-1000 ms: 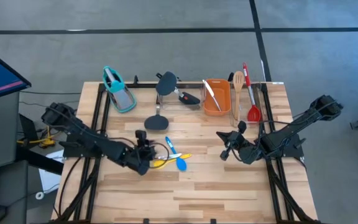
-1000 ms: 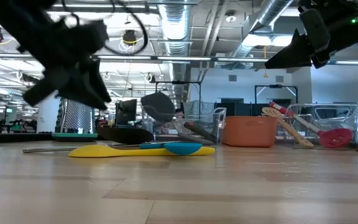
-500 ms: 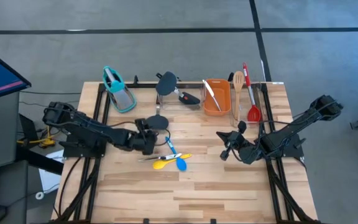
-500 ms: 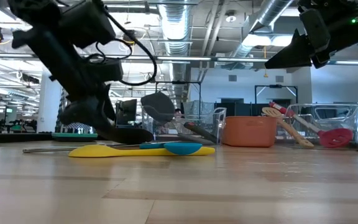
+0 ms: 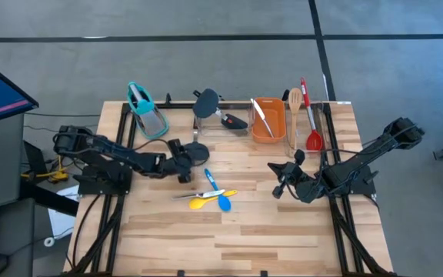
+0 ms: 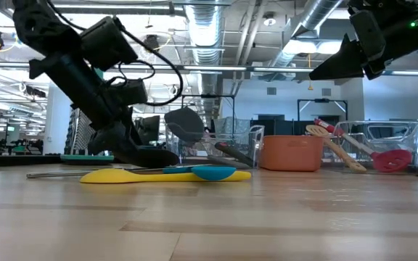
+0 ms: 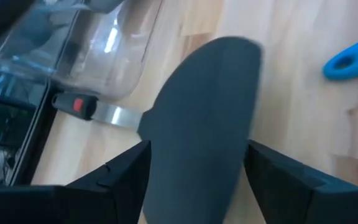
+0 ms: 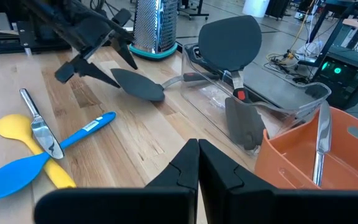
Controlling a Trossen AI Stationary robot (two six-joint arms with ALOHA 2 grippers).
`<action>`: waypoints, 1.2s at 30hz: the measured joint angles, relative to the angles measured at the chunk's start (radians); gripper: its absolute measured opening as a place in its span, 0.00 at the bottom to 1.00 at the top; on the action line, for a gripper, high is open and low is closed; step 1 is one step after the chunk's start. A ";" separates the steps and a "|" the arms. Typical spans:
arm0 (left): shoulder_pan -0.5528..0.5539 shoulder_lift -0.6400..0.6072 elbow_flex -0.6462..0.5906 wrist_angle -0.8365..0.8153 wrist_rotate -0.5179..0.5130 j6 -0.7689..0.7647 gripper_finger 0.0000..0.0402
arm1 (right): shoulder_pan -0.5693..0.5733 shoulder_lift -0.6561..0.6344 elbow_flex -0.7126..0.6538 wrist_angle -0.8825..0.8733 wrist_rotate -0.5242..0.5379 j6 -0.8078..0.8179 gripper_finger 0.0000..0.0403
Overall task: Pick & Place Kitchen Items
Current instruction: Put the scraper spatula in the left transparent bin
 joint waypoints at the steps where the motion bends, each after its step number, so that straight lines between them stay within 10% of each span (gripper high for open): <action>1: 0.009 0.000 -0.007 0.015 0.000 0.000 0.59 | 0.000 0.000 0.000 0.000 0.000 0.000 0.00; 22: 0.132 0.171 -0.052 0.322 0.102 0.030 0.37 | 0.000 0.000 0.000 0.004 0.000 0.000 0.00; 30: 0.116 0.088 -0.080 0.270 0.067 0.010 0.05 | 0.000 0.000 0.000 0.001 0.000 0.000 0.00; 36: 0.040 -0.104 -0.143 0.020 0.004 -0.209 0.00 | 0.000 0.000 0.000 -0.001 0.000 0.000 0.00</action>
